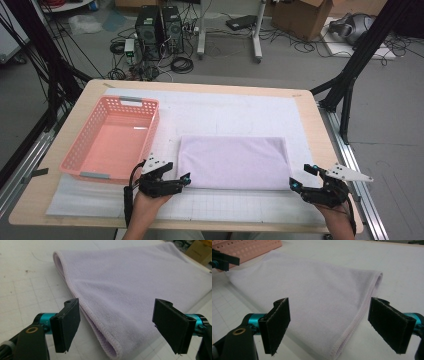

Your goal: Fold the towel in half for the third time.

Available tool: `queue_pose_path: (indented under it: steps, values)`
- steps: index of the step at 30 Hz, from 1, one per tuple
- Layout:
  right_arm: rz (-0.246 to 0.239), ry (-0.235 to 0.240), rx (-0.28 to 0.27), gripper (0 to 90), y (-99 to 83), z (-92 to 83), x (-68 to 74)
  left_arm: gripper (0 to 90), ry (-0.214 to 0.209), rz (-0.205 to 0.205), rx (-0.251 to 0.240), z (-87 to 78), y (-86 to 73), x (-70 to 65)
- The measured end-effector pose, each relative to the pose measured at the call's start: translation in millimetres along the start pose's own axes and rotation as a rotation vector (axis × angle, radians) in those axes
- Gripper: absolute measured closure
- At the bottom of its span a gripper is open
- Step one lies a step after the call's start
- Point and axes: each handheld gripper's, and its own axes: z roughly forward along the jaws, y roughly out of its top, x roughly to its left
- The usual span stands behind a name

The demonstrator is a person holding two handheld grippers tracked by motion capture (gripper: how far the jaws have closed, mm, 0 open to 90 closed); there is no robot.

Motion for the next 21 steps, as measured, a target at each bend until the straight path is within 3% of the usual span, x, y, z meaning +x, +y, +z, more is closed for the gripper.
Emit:
queue_pose_path:
  steps: [10,16,21]
  values:
    - [-0.017,0.034,0.017,16.9,5.7,12.3,9.8,33.3,0.021,-0.039,0.084,8.7,-6.9,1.0]
    - [-0.03,0.054,0.036,16.8,10.1,30.1,17.1,46.0,0.048,0.003,0.089,9.9,-7.9,-3.3]
    - [-0.045,0.068,0.046,16.8,15.9,47.1,25.5,58.7,0.067,0.013,0.094,11.3,-7.8,-7.1]
